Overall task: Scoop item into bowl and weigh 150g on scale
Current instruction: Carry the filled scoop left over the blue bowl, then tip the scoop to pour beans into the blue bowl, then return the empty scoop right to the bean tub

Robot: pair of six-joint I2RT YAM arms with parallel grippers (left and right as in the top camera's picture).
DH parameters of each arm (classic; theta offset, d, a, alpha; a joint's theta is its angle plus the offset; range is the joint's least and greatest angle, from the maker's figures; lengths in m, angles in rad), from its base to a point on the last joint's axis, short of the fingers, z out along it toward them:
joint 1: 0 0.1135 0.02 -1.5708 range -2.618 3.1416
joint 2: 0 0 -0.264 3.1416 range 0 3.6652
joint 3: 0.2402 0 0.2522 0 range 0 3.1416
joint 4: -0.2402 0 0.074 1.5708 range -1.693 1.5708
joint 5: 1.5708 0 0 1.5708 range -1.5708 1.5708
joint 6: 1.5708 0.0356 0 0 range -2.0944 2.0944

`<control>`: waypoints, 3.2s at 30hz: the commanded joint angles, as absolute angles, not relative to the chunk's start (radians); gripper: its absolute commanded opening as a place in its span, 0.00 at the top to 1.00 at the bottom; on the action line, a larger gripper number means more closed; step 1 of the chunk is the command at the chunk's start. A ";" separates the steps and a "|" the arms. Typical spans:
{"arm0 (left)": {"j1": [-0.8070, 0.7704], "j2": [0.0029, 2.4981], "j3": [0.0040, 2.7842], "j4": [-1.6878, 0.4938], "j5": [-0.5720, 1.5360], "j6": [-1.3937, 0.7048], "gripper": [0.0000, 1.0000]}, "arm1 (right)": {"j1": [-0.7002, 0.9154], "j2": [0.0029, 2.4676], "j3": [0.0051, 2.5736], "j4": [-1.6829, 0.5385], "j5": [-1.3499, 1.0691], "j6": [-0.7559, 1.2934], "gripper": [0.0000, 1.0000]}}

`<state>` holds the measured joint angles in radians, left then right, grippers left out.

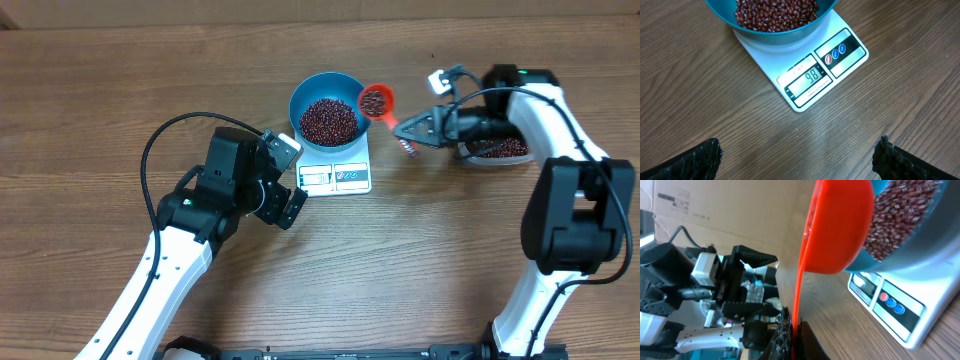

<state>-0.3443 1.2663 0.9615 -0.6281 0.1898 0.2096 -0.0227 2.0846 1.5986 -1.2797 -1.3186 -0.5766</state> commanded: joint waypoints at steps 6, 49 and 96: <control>-0.341 1.272 0.958 -0.627 0.183 0.198 0.00 | 0.082 2.085 1.718 -1.182 -1.147 -0.252 0.96; -0.341 1.272 0.958 -0.627 0.183 0.198 0.00 | 0.646 2.061 2.033 -1.258 0.528 0.023 0.96; -0.341 1.272 0.958 -0.627 0.183 0.198 0.00 | -0.218 1.842 1.903 -1.521 -0.165 -0.060 0.96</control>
